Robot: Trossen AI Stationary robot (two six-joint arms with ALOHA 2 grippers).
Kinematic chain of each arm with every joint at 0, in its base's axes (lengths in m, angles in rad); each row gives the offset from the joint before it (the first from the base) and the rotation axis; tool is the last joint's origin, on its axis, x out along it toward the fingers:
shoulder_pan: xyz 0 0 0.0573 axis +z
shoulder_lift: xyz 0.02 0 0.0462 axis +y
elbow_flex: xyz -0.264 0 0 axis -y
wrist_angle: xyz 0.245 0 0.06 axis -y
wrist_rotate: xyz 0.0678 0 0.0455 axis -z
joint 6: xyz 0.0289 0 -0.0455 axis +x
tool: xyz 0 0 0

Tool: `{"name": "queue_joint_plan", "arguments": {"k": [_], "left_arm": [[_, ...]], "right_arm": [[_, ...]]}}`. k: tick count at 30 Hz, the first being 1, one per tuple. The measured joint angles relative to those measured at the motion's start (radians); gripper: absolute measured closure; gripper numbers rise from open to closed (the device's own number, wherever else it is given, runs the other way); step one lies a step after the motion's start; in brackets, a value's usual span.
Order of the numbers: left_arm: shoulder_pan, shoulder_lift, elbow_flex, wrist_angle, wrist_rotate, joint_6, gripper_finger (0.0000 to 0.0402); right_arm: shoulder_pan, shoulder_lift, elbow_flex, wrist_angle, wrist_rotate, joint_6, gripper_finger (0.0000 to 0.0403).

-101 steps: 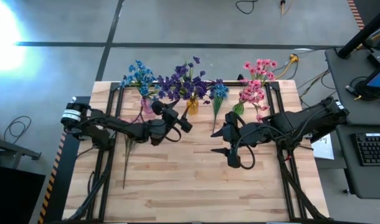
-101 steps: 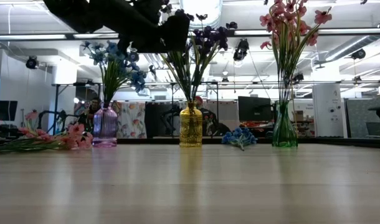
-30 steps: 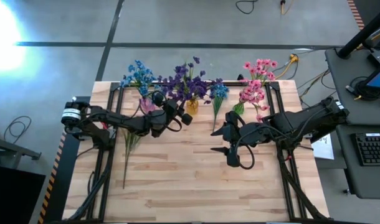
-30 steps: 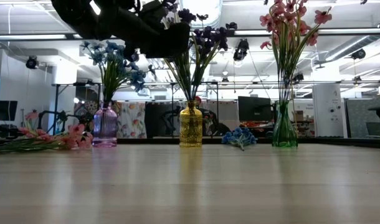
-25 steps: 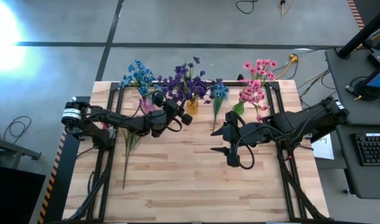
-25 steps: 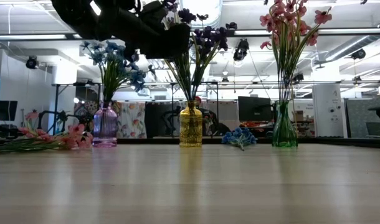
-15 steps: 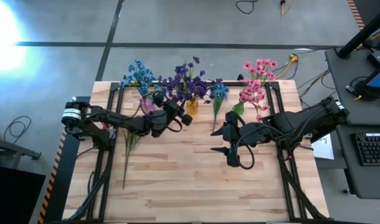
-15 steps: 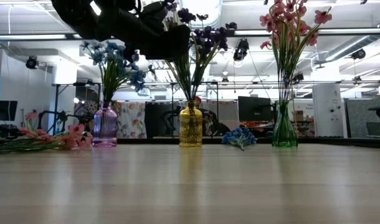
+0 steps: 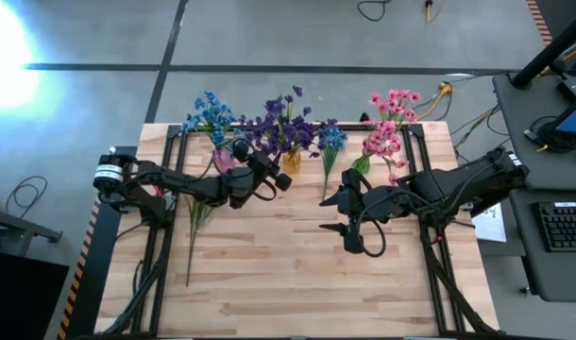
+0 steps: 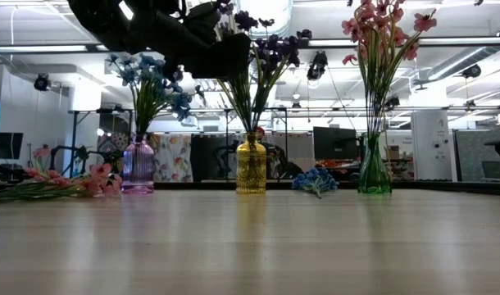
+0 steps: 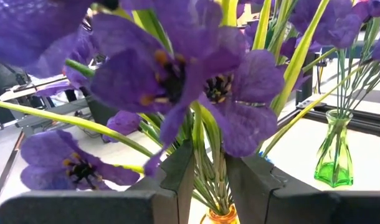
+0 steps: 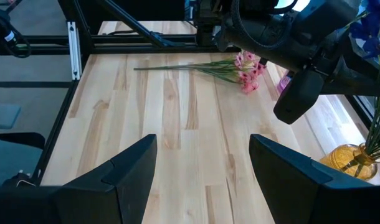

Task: Sort flowers into vase by color
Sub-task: Put the violet flowers into the yellow vase

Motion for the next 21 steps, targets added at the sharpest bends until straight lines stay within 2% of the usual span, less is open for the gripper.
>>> {"name": "queue_joint_plan", "arguments": {"k": [21], "left_arm": [[0.000, -0.002, 0.000, -0.002, 0.000, 0.008, 0.0325]], "right_arm": [[0.000, 0.000, -0.002, 0.000, 0.000, 0.000, 0.0156]]}}
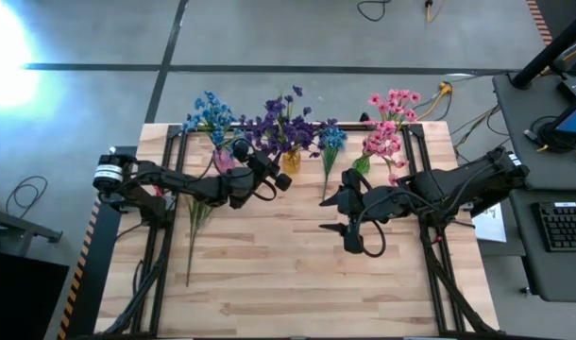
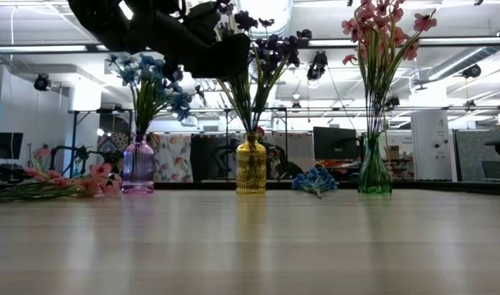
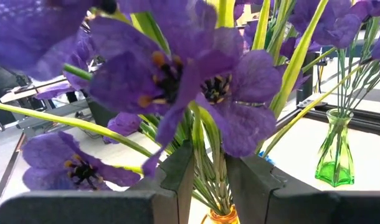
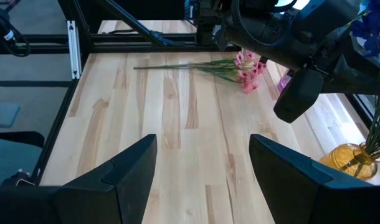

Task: Sort flowers into vase by color
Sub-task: Put the violet flowers into the yellow vase

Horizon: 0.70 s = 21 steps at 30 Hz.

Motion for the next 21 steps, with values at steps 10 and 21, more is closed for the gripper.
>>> {"name": "queue_joint_plan", "arguments": {"k": [10, 21], "left_arm": [[0.001, 0.000, 0.000, 0.000, 0.000, 0.000, 0.0325], [0.008, 0.010, 0.000, -0.012, 0.000, -0.008, 0.0325]], "right_arm": [[0.000, 0.000, -0.004, 0.000, 0.000, 0.000, 0.0156], [0.000, 0.000, -0.004, 0.000, 0.000, 0.000, 0.0156]]}}
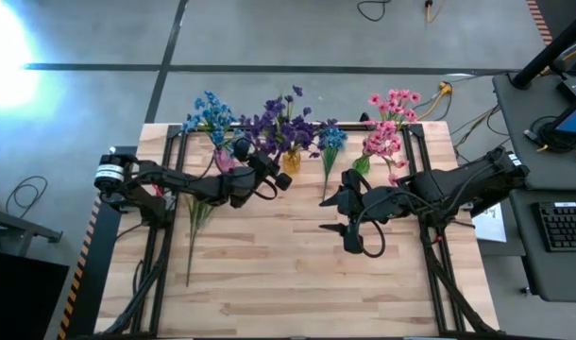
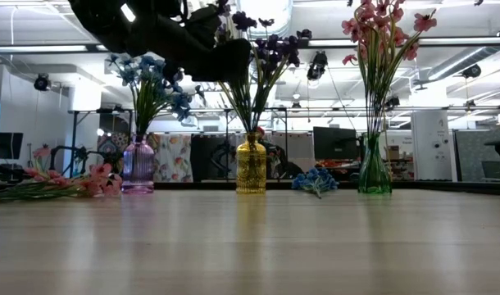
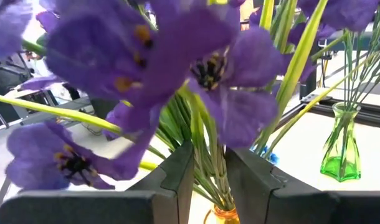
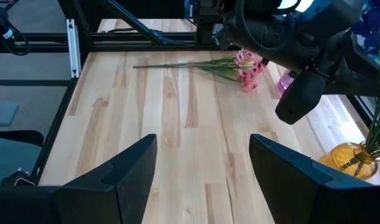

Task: Sort flowers into vase by color
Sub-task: Put the violet flowers into the yellow vase

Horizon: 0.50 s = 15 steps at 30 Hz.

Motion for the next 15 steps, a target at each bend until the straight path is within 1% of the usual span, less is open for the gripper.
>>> {"name": "queue_joint_plan", "arguments": {"k": [10, 15], "left_arm": [[0.000, 0.000, 0.002, 0.006, 0.000, 0.012, 0.0325], [0.000, -0.002, 0.055, -0.047, 0.000, 0.038, 0.0325]], "right_arm": [[0.000, 0.000, 0.000, 0.000, 0.000, 0.000, 0.0156], [0.000, 0.000, 0.000, 0.000, 0.000, 0.000, 0.0156]]}}
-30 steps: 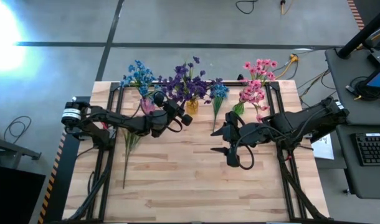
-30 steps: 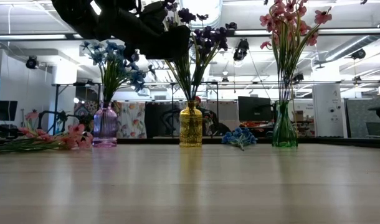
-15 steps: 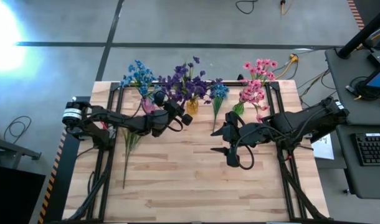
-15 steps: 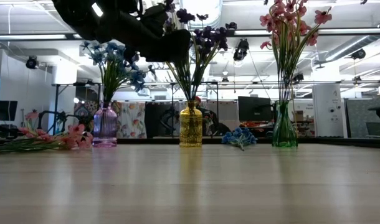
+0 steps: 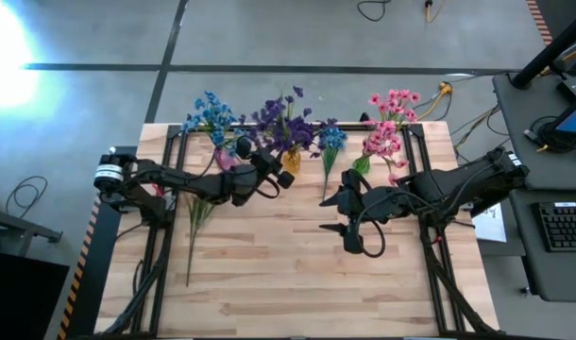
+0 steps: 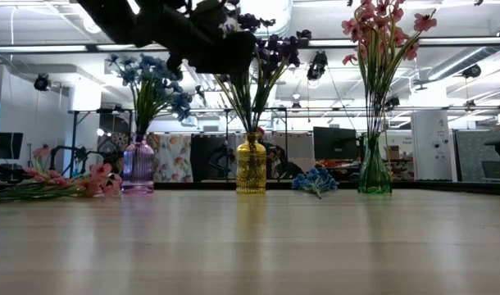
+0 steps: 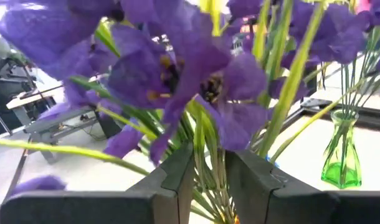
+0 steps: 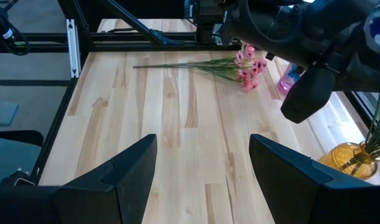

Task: Sort flowers into vase by color
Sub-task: Put the violet flowers into the yellow vase

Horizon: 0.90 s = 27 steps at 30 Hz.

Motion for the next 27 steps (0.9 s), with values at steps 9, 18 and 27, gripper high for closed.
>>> {"name": "queue_joint_plan", "arguments": {"k": [9, 18, 27], "left_arm": [[0.005, 0.049, 0.062, -0.099, 0.000, -0.011, 0.0325], [0.005, 0.072, 0.063, -0.099, -0.001, -0.046, 0.0325], [0.005, 0.068, 0.063, -0.096, -0.003, -0.046, 0.0325]], "right_arm": [[0.000, 0.000, -0.001, 0.000, 0.001, 0.000, 0.0156], [0.000, 0.000, -0.002, 0.000, 0.003, 0.007, 0.0156], [0.000, 0.000, -0.009, 0.000, 0.003, 0.007, 0.0156]]}}
